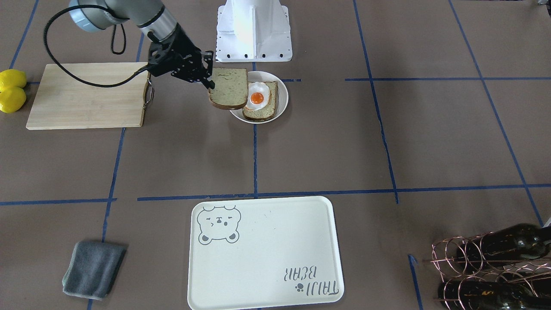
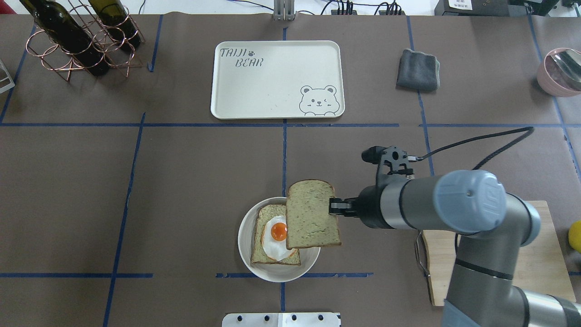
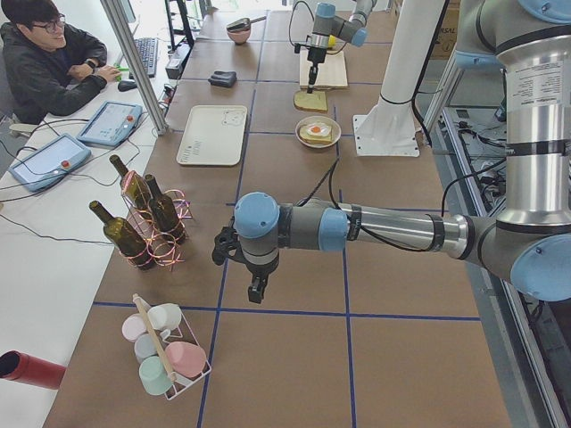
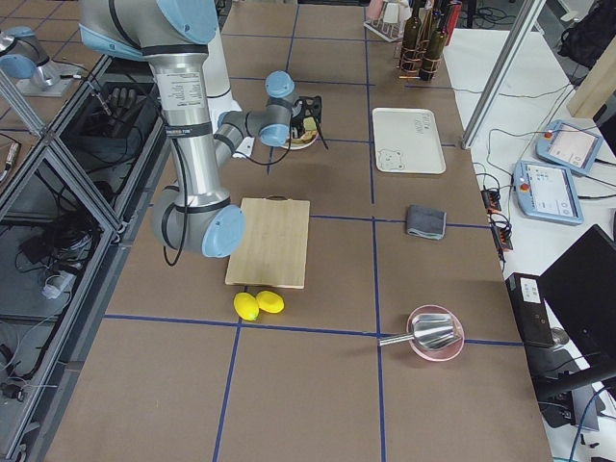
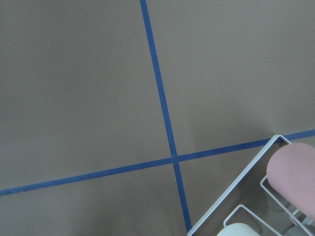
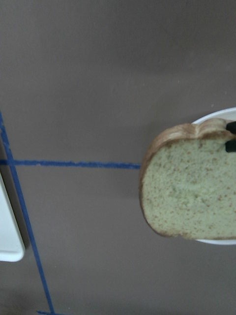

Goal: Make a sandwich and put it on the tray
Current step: 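Carry the bread slice with the right gripper and lay it on the egg toast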

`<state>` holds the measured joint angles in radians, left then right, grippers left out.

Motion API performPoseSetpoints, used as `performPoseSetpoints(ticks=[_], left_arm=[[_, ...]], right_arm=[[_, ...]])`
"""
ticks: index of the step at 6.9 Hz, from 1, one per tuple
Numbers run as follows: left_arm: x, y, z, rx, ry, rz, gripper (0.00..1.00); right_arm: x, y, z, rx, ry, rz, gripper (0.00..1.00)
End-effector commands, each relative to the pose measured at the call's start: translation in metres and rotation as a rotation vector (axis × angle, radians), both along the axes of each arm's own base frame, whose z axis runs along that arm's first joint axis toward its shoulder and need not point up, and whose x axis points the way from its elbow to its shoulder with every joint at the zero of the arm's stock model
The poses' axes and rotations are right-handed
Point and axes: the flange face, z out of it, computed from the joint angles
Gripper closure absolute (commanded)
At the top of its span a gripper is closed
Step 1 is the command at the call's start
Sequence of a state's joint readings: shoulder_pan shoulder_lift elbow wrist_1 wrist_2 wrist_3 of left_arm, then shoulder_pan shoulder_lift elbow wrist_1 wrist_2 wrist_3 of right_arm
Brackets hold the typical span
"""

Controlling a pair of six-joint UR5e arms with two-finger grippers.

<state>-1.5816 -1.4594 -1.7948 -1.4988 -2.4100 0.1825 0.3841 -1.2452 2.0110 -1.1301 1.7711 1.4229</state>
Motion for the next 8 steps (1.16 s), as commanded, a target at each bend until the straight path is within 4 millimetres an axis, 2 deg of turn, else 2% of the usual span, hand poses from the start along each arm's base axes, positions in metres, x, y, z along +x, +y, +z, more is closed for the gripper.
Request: performPoseSetpoints(ticks=[1, 4, 6, 8], left_arm=[[0.000, 0.000, 0.000, 0.001, 0.000, 0.000, 0.00], [0.000, 0.000, -0.001, 0.001, 0.000, 0.000, 0.00], [0.000, 0.000, 0.000, -0.001, 0.001, 0.000, 0.00], [0.000, 0.000, 0.000, -0.002, 0.001, 0.000, 0.00]], right_arm=[[-0.054, -0.003, -0.039, -0.023, 0.046, -0.025, 1.00], [-0.079, 0.005, -0.019, -0.029, 0.096, -0.029, 1.00], [-0.090, 0.017, -0.015, -0.056, 0.106, -0.001, 1.00], [-0.092, 0.021, -0.013, -0.056, 0.109, -0.003, 1.00]])
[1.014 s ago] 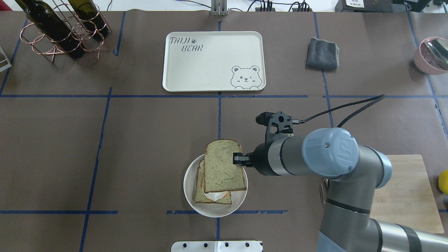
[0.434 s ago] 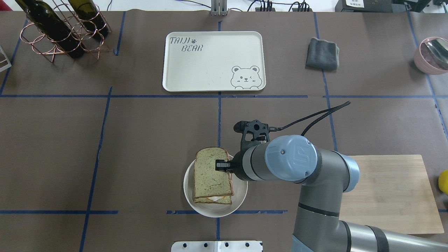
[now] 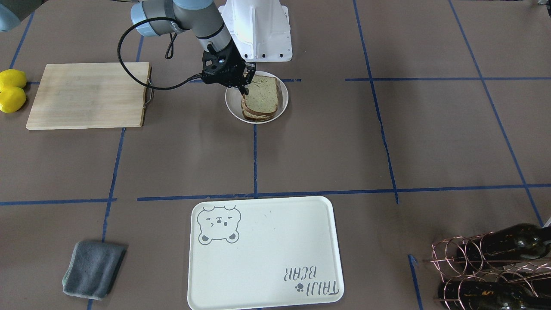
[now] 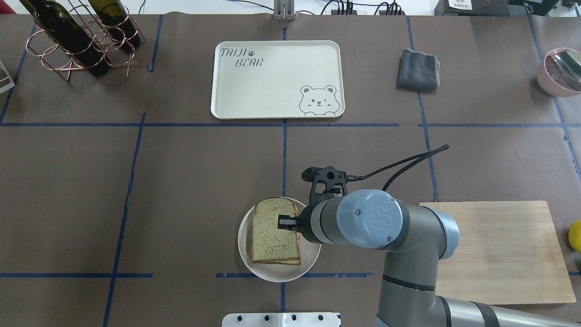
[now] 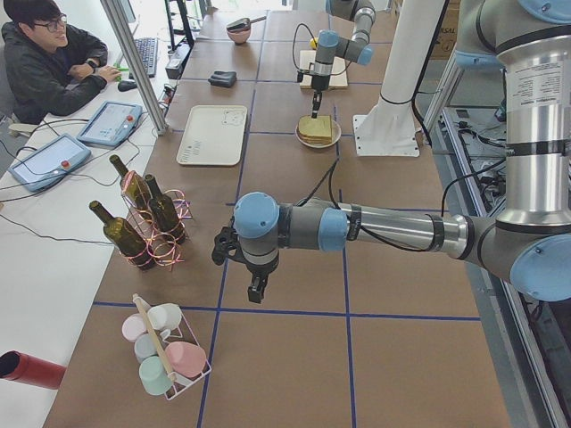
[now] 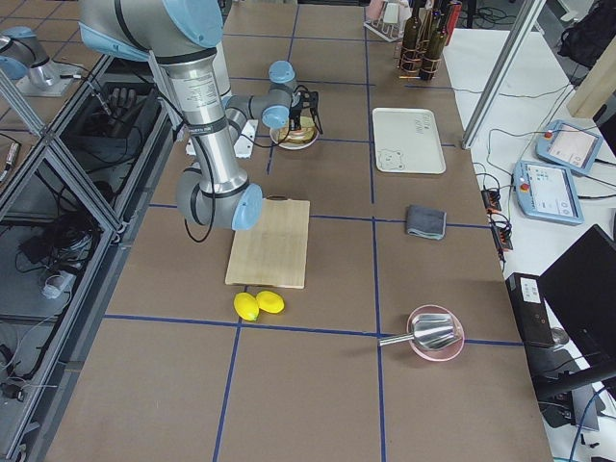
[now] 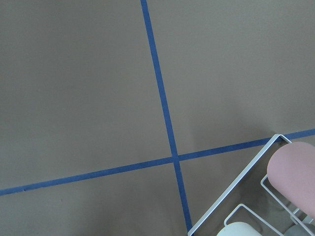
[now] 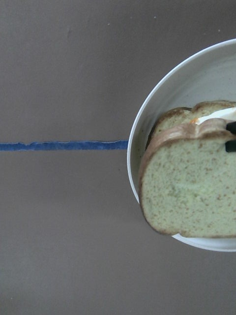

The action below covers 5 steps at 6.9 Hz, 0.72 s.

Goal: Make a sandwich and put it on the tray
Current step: 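Carry the bread slice with the right gripper and lay it on the egg toast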

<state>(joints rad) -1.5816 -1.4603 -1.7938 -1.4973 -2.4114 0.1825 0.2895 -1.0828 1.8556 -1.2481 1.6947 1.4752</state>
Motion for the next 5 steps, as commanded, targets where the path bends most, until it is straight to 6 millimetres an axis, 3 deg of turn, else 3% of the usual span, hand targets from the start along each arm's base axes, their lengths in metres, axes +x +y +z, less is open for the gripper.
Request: performPoseSetpoints(ticks=[1, 2, 3, 4, 5], left_arm=[[0.000, 0.000, 0.001, -0.002, 0.000, 0.000, 0.00], [0.000, 0.000, 0.000, -0.001, -0.001, 0.000, 0.00], [0.000, 0.000, 0.000, 0.001, -0.001, 0.000, 0.00], [0.000, -0.001, 0.002, -0.002, -0.001, 0.000, 0.00], [0.000, -0.001, 0.000, 0.002, -0.002, 0.000, 0.00]], right_arm=[[-0.001, 0.003, 0.001, -0.001, 0.002, 0.001, 0.93], [0.000, 0.003, 0.001, 0.001, 0.001, 0.002, 0.16], [0.005, 0.000, -0.002, 0.003, -0.007, 0.001, 0.00], [0.015, -0.007, -0.005, 0.001, -0.016, 0.003, 0.00], [0.037, -0.031, -0.001, -0.019, -0.009, 0.008, 0.00]])
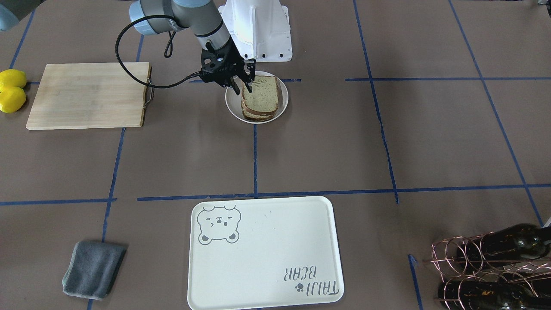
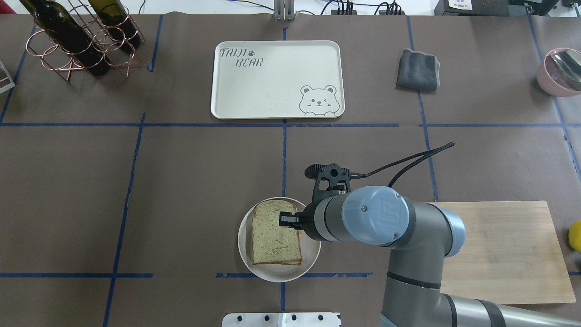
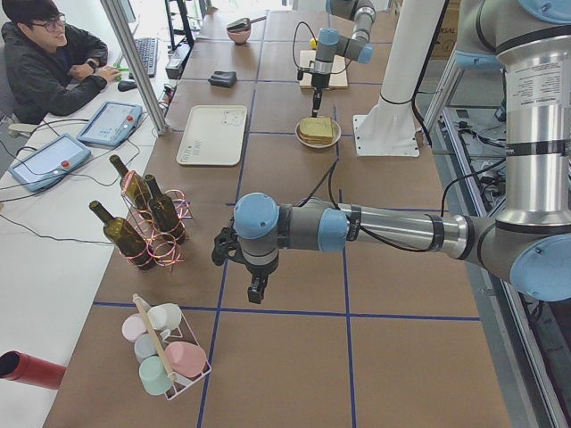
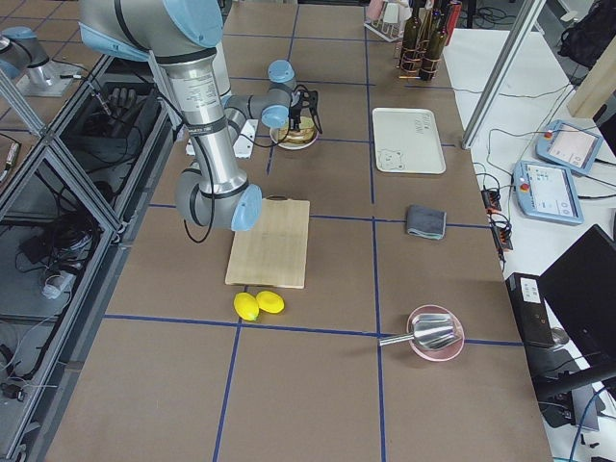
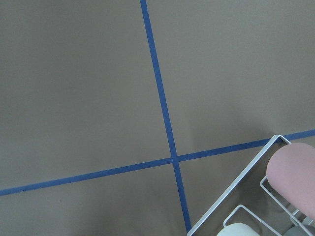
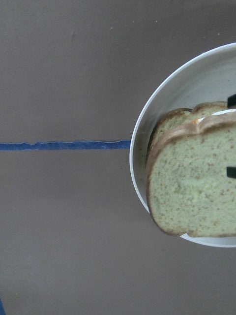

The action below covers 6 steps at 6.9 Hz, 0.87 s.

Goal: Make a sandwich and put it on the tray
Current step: 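Open the right gripper and withdraw the right arm away from the plate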

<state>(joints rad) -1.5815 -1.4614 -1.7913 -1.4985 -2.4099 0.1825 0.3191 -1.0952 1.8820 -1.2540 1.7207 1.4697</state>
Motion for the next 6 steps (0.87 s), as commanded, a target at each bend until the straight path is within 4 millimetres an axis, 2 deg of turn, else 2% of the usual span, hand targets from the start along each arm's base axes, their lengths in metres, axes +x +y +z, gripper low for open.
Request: performPoseSetpoints(ticks=[1, 3, 4, 5, 6], left_arm=[[0.000, 0.000, -0.001, 0.003, 0.000, 0.000, 0.00], [0.000, -0.004, 0.000, -0.003, -0.004, -0.004, 0.00], [0.000, -0.009, -0.010, 0.019, -0.011, -0.005, 0.00], [0.000, -0.025, -0.025, 0.051, -0.011, -0.004, 0.00], [0.001, -0.034, -0.032, 0.071, -0.008, -0.004, 0.00]], right_arm=[[0.044, -0.047, 0.005, -0.046, 0.040, -0.003, 0.00], [0.067, -0.074, 0.014, 0.065, 0.150, -0.058, 0.00], [0.098, -0.101, 0.019, 0.101, 0.197, -0.100, 0.00], [0.144, -0.135, 0.032, 0.130, 0.213, -0.148, 0.00], [0.200, -0.168, 0.066, 0.169, 0.234, -0.188, 0.00]])
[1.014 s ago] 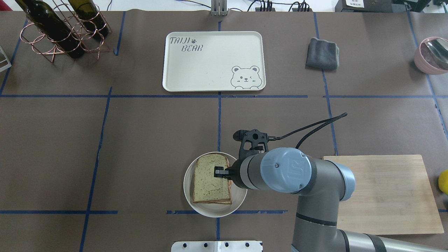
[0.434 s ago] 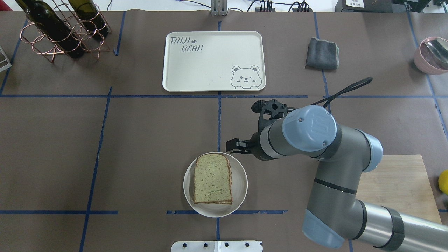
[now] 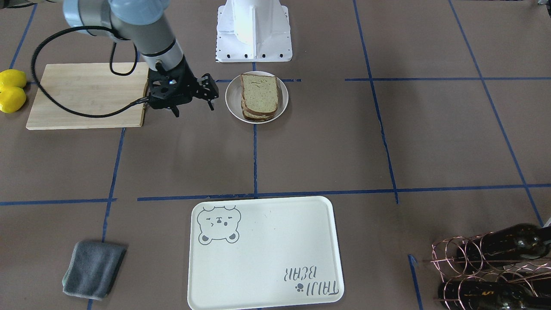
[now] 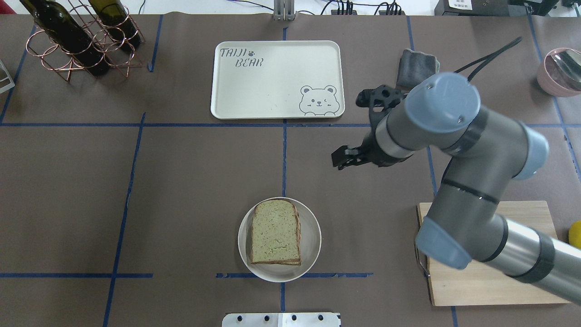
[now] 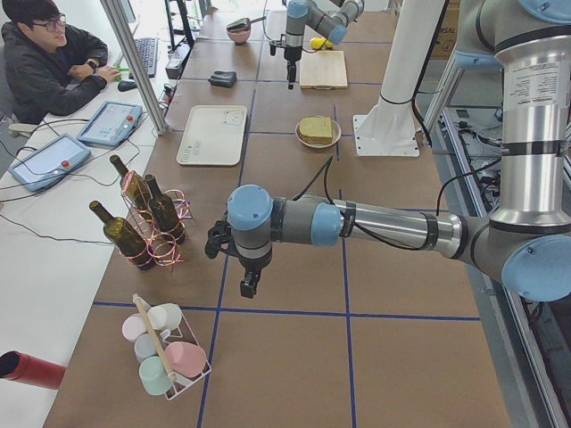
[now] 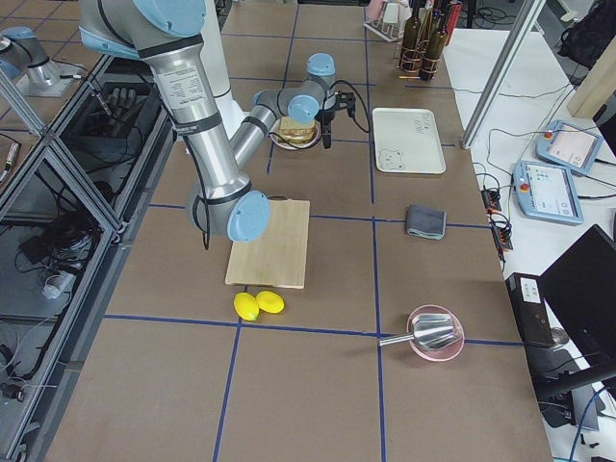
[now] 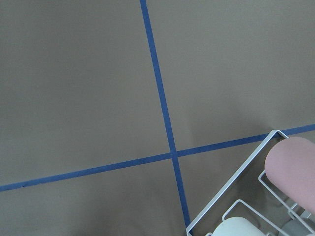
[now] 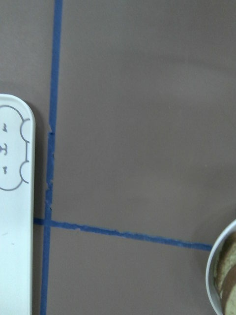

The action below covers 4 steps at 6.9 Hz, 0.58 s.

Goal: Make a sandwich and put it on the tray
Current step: 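Open the right gripper and withdraw the right arm away from the plate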

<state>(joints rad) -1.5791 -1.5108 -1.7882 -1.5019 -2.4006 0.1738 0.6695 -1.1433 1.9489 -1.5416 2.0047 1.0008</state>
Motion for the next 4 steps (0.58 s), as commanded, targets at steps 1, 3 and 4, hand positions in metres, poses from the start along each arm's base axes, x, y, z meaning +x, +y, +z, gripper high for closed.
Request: performPoseSetpoints(ticks=[1, 3, 4], left_arm=[[0.000, -0.021, -0.025, 0.067, 0.002, 0.000, 0.00], [0.000, -0.033, -0.043, 0.231, -0.002, -0.001, 0.00], [0.002, -0.035, -0.047, 0.255, 0.004, 0.000, 0.00]], right_arm=[[0.115, -0.058, 0.069, 0.095, 0.058, -0.097, 0.00], [0.222, -0.075, 0.143, 0.170, 0.112, -0.157, 0.00], [0.279, -0.072, 0.181, 0.195, 0.125, -0.187, 0.00]])
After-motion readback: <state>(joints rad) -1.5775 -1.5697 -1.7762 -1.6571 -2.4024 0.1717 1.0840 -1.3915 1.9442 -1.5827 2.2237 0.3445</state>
